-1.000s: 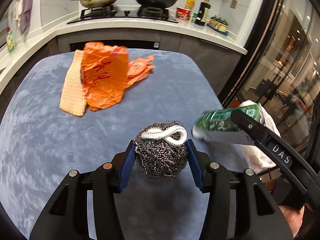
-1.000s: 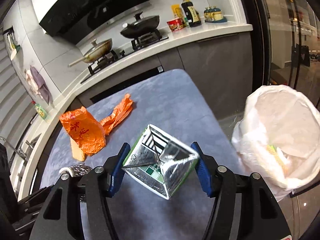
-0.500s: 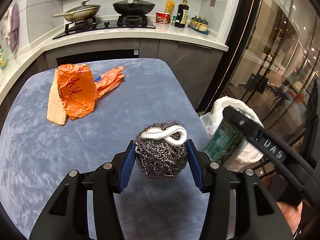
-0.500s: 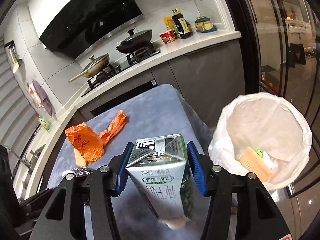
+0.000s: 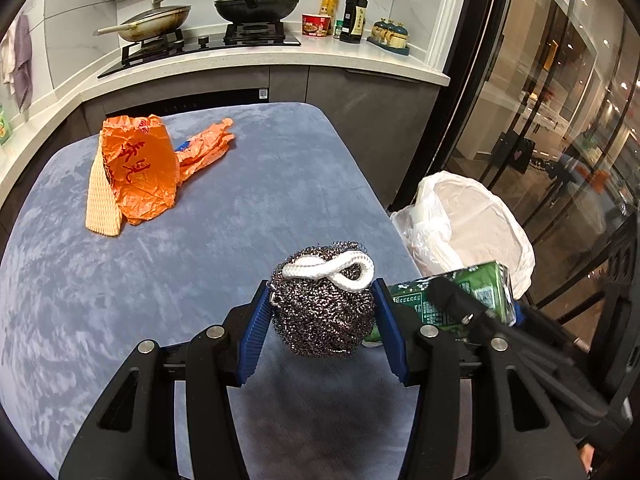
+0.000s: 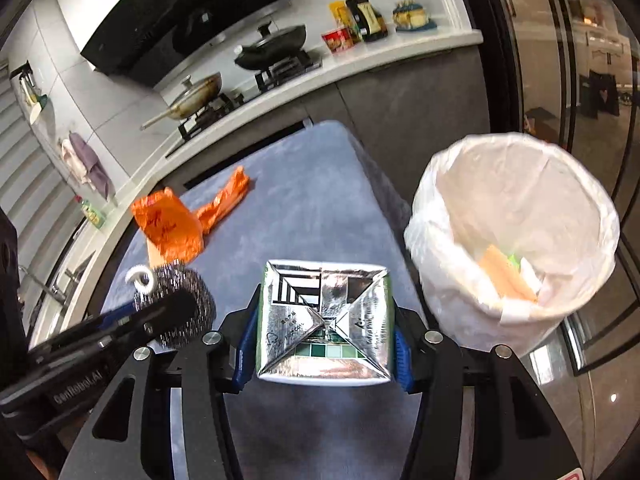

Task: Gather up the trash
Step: 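Carry the scrubber and milk carton over the bin and open both grippers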

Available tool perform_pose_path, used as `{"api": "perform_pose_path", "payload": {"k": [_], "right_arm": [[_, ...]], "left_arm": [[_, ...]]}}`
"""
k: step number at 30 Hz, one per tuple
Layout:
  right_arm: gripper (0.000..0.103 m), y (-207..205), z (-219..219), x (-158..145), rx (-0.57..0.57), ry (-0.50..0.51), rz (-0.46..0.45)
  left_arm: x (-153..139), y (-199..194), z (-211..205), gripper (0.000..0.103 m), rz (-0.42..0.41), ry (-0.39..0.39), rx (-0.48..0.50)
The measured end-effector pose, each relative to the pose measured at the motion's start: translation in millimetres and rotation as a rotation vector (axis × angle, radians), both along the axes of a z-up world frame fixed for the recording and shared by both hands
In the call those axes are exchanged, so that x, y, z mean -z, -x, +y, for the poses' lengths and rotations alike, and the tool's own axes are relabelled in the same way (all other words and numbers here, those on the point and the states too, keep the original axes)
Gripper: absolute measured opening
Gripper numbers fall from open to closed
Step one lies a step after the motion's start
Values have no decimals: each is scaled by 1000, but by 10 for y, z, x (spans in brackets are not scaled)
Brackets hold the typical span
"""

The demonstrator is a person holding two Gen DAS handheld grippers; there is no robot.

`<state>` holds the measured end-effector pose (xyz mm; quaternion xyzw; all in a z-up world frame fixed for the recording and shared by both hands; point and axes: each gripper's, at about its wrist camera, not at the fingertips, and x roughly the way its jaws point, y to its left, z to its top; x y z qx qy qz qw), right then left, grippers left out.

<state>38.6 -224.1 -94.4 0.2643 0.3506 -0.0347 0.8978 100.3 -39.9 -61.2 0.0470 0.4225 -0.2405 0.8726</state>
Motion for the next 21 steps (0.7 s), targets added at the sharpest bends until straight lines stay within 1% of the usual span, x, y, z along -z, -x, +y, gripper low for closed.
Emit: {"api": "perform_pose_path", "payload": {"k": [5,8,12,15,18,21], "right_arm": [[51,89,32,119,-13,-40,17],[51,112,24,88,-13,-26,10],[51,160,-42,-35,12,-9,-29],[51,186,-149,-183,41,14,-66],[51,229,-326,-340,92,42,-102],[51,286,-597,-443,160,51,-126]], "left_arm": [[48,44,-14,48,10,-9,2],[33,56,-26,48,4,-11,3],[-37,68,-83,48,-10,-1,11],[-97,70,-171,48,-25,7,26],[-186,74,-302,48,-46,19,49],[-264,72,-431,48,-63,32,70]]}}
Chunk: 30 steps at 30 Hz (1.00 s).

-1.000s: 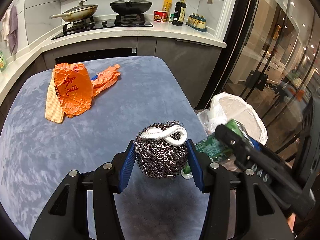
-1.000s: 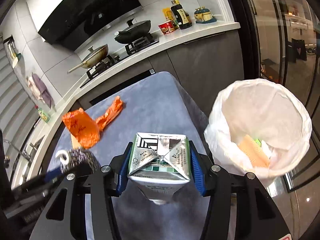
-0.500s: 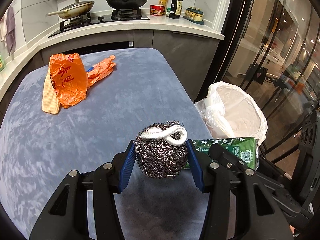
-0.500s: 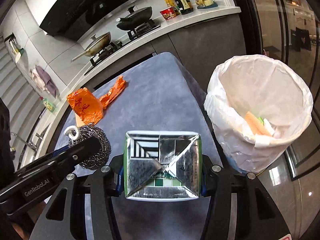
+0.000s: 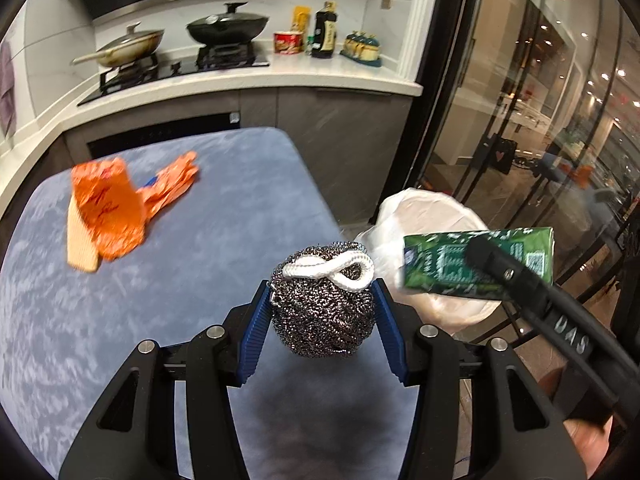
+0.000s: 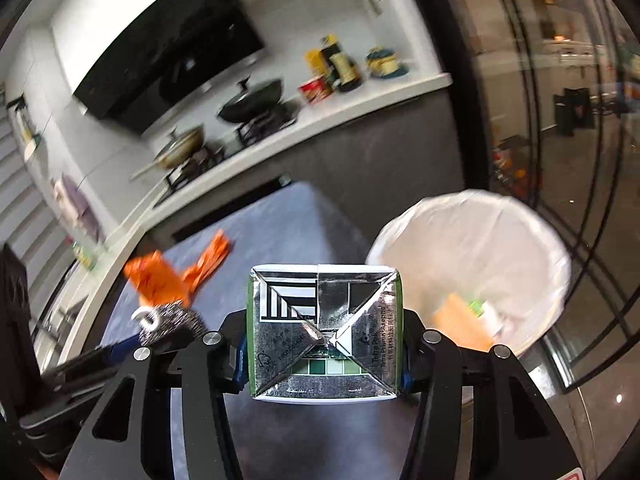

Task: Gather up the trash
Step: 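Carry the scrubber and milk carton over the bin and open both grippers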

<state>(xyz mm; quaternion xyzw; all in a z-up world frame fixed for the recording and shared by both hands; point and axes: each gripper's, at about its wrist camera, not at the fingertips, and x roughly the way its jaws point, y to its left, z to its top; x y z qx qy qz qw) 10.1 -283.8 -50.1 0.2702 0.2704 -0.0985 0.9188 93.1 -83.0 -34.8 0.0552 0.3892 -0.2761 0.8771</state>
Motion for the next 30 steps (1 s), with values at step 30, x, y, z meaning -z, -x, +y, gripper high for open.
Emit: {"api": "perform_pose_path", "payload": {"k": [30], "right_arm": [[51,190,-1205,196,257,-19,37]], "left_arm": [[60,-130,-1285,48,16,6,187]]}}
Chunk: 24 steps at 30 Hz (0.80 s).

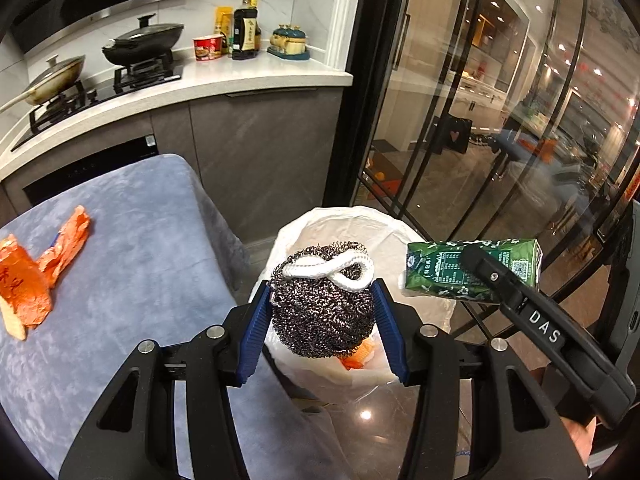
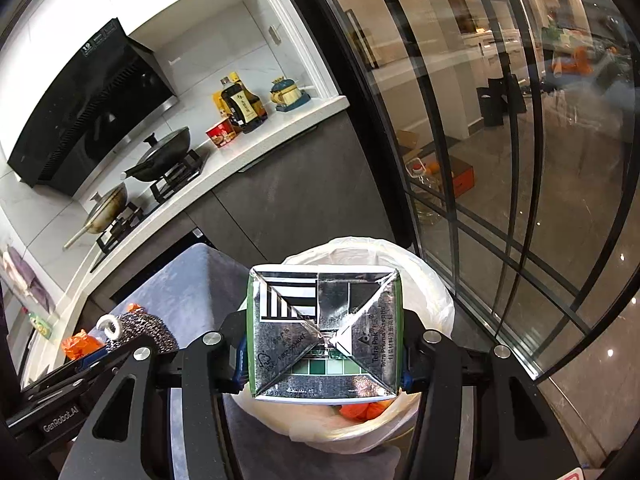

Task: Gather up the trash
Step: 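Carry the scrubber and milk carton over the bin and open both grippers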

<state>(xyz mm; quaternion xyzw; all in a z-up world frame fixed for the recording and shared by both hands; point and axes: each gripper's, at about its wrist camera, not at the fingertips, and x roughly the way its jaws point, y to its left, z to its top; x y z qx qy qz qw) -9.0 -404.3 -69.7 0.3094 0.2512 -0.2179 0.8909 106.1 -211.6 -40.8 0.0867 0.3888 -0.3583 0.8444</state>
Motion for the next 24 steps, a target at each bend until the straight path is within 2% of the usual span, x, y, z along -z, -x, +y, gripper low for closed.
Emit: {"api": "perform_pose_path", "payload": {"k": [13,24], "right_arm": [[51,-79,-123,128,29,-18,37],[51,-205,-136,232,17,-25,68]], "left_arm": [[183,-150,-414,49,47,-35,37],[177,-313,-348,53,50,-27,-5]]}}
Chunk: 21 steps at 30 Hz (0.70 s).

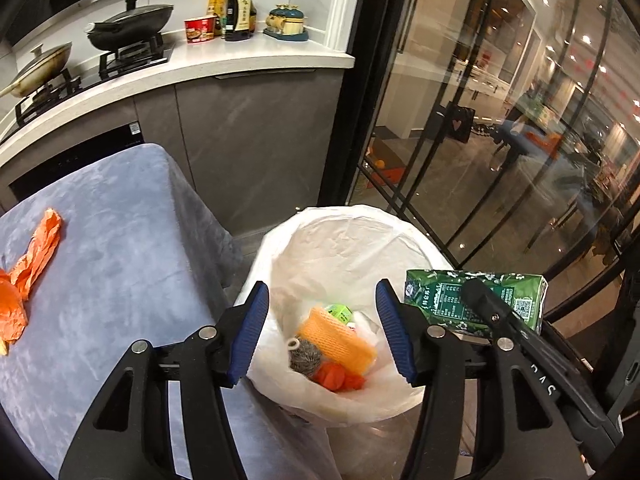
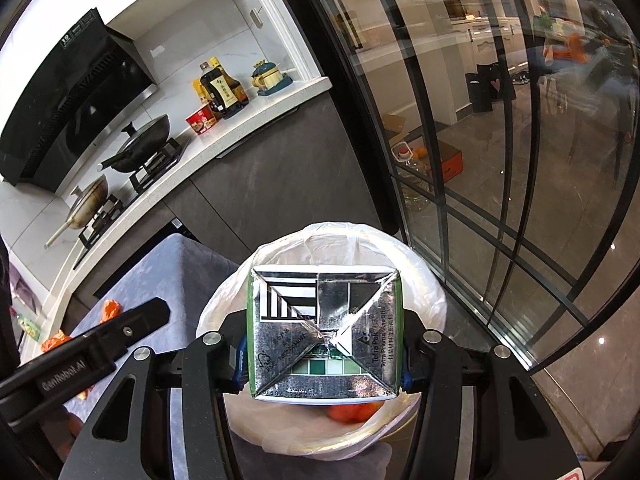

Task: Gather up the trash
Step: 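Carry the scrubber and milk carton over the bin and open both grippers, then move both grippers back toward the orange bag and foam net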

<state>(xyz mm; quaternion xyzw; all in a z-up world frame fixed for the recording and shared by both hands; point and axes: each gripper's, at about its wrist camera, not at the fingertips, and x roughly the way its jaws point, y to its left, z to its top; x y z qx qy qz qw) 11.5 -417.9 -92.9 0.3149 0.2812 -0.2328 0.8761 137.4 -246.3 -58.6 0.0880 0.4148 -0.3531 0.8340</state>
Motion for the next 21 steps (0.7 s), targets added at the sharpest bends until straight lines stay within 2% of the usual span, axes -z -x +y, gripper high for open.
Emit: {"api": "perform_pose_path", "payload": {"k": [3,9,12,21], "right_arm": [[51,-41,-4,15,-10,-5,1],[52,-131,48,-19,-24,-3,-13],[52,-151,71,-34,-32,1,-17],[58,-156,190,-144,-40,20,-35]], "left_arm": [[-5,-48,87,58,-3,1,-28],[-19,-92,213,59,-5,7,-56],[-32,-98,269,69,-17,5,-71],[-111,-93,426,70,-34,22,-91]]}}
